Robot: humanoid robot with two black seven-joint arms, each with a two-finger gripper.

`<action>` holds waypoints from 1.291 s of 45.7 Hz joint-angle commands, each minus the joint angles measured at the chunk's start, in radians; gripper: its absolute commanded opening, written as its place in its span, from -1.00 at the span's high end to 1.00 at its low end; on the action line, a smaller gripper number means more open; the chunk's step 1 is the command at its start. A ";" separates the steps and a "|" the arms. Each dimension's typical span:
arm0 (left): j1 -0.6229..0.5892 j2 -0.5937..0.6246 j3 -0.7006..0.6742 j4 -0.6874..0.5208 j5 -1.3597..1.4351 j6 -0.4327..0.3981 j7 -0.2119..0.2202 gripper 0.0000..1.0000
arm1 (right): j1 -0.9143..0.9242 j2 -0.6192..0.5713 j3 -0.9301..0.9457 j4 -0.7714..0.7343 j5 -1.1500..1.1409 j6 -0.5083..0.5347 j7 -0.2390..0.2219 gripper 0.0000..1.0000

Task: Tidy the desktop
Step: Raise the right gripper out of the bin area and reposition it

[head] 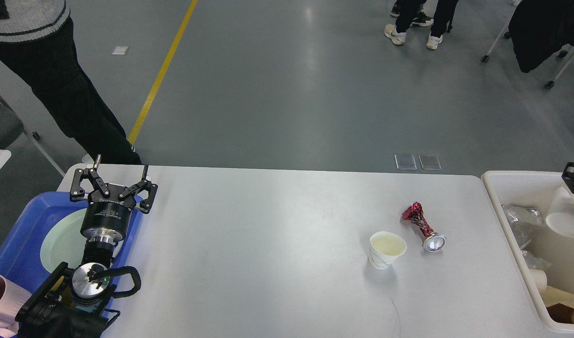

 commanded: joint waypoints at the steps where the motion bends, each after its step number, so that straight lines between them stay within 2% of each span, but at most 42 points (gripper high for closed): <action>1: 0.000 0.000 0.000 0.000 0.000 0.000 0.000 -0.93 | -0.297 -0.056 0.151 -0.270 0.002 -0.011 0.000 1.00; 13: 0.000 0.000 0.000 0.000 0.000 0.000 0.000 -0.93 | -0.892 -0.025 0.533 -0.804 0.013 -0.011 0.000 1.00; 18: 0.000 0.000 0.000 0.000 0.000 0.000 0.000 -0.93 | -1.110 0.064 0.638 -1.057 0.013 -0.011 0.002 1.00; 24: 0.000 -0.001 0.000 0.000 0.000 0.000 0.000 -0.93 | -1.302 0.200 0.665 -1.315 0.014 -0.026 0.003 1.00; 30: 0.000 0.000 0.000 0.000 0.000 0.000 0.000 -0.93 | -1.383 0.248 0.661 -1.338 0.016 -0.172 0.002 1.00; 35: 0.000 0.000 0.000 0.000 0.000 0.000 0.000 -0.93 | -1.423 0.271 0.667 -1.338 0.016 -0.249 0.002 1.00; 43: 0.000 -0.001 0.000 0.000 0.000 0.000 0.000 -0.93 | -1.449 0.274 0.670 -1.340 0.016 -0.296 0.002 1.00; 59: 0.000 0.000 0.000 0.000 0.000 0.000 0.000 -0.93 | -1.494 0.277 0.673 -1.340 0.016 -0.327 -0.004 1.00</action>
